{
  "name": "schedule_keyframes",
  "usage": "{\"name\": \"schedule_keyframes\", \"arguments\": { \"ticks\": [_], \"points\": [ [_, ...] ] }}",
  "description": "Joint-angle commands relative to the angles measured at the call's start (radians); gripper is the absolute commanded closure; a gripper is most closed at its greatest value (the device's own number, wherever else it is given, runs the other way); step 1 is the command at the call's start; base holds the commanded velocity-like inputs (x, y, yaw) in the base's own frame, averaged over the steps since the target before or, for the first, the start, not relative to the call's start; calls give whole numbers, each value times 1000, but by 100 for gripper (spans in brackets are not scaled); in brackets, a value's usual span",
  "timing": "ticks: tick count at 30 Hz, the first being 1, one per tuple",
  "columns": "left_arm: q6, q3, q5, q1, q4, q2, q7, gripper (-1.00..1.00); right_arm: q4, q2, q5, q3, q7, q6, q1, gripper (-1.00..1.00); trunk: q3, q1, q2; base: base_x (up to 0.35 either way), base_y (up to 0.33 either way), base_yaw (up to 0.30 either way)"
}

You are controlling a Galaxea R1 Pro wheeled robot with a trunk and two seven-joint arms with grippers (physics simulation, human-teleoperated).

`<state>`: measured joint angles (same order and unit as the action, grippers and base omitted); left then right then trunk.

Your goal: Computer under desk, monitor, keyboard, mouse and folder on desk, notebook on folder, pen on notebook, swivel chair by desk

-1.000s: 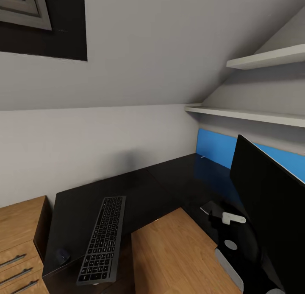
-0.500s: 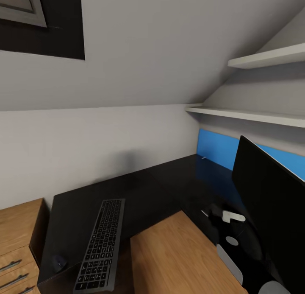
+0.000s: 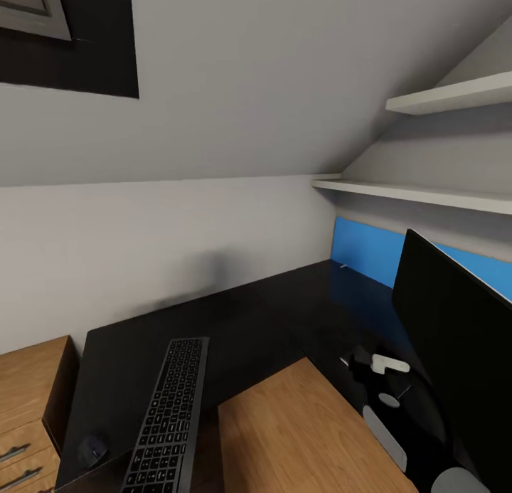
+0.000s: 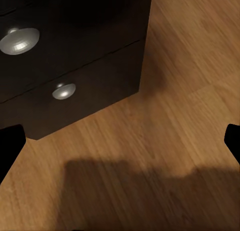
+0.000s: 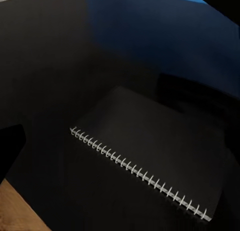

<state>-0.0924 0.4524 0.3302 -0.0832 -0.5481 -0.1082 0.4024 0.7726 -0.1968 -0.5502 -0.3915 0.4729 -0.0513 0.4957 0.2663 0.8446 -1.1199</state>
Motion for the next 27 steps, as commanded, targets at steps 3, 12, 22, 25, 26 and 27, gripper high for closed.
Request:
{"name": "schedule_keyframes", "arguments": {
  "ticks": [3, 12, 22, 25, 26, 27],
  "points": [
    [-6, 8, 11, -1, 0, 1, 7, -100, 1, -2, -30, -7, 8, 16, 5, -100, 1, 0, -1, 0, 0, 0],
    [-2, 39, 11, -1, 0, -4, 2, -100, 13, -4, -54, -6, 12, 31, 13, -100, 1, 0, -1, 0, 0, 0],
    [-1, 127, 12, -1, 0, -6, 4, -100, 78, -3, -57, -5, 13, 28, 14, -100, 1, 0, -1, 0, 0, 0],
    [-1, 129, 13, -1, 0, -7, 3, -100, 80, -3, -57, -6, 13, 29, 14, -100, 1, 0, -1, 0, 0, 0],
    [0, 131, 11, -1, -1, -15, 2, -100, 81, -3, -57, -2, 14, 30, 14, -100, 1, 0, -1, 0, 0, 0],
    [1, 132, 11, -1, -2, -18, 2, -100, 81, -3, -57, -1, 14, 30, 14, -100, 1, 0, -1, 0, 0, 0]
  ]
}}
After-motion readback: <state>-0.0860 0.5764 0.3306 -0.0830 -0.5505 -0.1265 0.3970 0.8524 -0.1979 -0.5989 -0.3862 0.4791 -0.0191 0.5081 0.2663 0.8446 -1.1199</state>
